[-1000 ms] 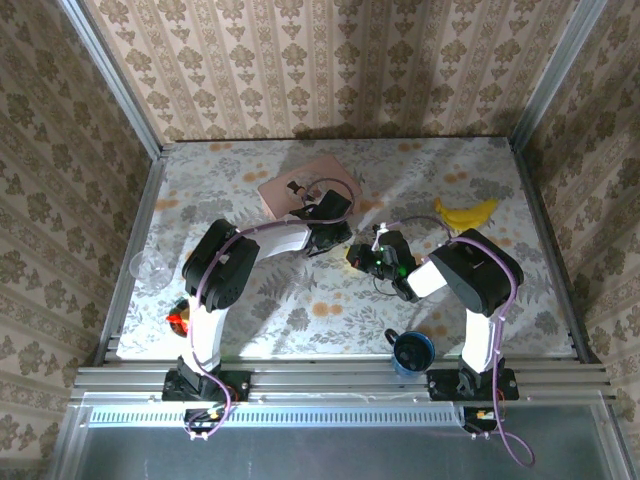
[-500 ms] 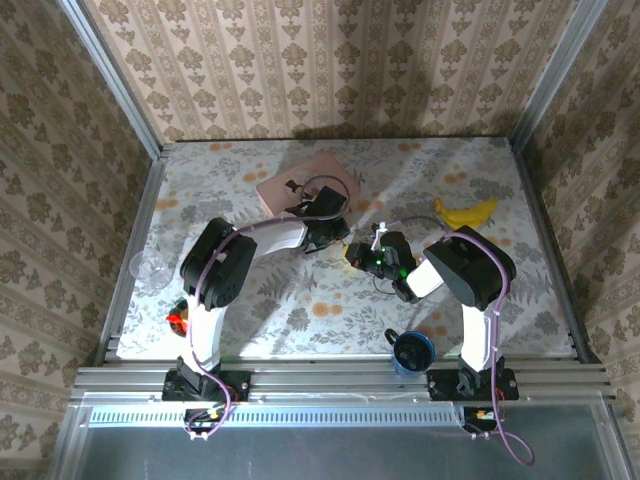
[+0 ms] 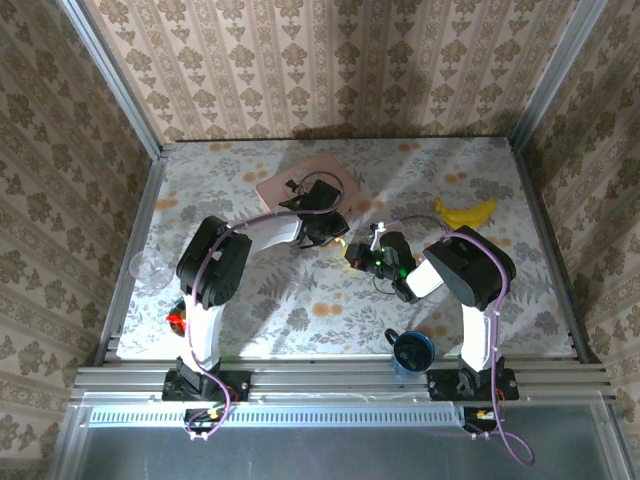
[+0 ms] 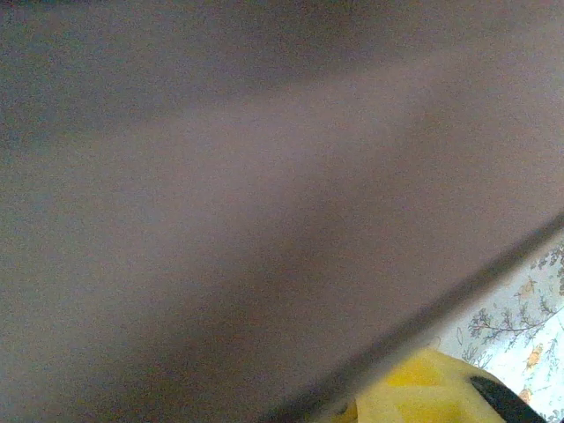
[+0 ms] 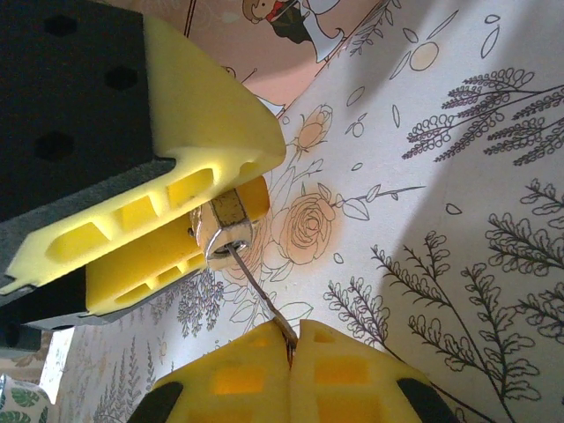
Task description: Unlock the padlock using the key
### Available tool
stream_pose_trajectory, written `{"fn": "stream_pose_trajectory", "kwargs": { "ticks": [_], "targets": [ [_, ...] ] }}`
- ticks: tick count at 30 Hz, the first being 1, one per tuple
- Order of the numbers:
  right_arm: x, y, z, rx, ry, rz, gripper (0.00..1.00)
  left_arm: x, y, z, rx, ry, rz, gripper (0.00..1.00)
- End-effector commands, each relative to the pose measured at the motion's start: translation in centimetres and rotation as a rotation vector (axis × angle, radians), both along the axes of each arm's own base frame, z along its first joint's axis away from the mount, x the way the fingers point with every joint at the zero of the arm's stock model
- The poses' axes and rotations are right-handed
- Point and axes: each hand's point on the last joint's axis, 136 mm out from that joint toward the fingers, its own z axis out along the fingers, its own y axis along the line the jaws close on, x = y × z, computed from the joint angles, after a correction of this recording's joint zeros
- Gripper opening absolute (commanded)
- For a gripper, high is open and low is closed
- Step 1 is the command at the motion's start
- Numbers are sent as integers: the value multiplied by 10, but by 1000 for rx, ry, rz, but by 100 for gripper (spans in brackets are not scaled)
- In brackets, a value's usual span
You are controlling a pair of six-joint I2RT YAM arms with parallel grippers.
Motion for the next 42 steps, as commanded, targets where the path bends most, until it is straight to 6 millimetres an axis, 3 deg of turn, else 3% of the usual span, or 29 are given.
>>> {"fn": "stream_pose_trajectory", "kwargs": {
  "ticks": [1, 12, 28, 34, 42],
  "targets": [
    [-8, -12, -25, -71, 59, -28, 0, -39, -9, -1, -47, 152, -68, 0],
    [-6, -11, -6, -11, 122, -34, 0, -45, -2, -1, 21, 125, -101, 0],
    [-6, -1, 14, 85, 140, -25, 0, -48, -10, -2, 5, 124, -101, 0],
    [-19, -14, 7, 9, 179, -45, 0, -45, -6, 3, 8, 105, -91, 0],
    [-39, -30, 13, -60, 193, -55, 0, -46, 1, -2, -6, 112, -68, 0]
  ]
}}
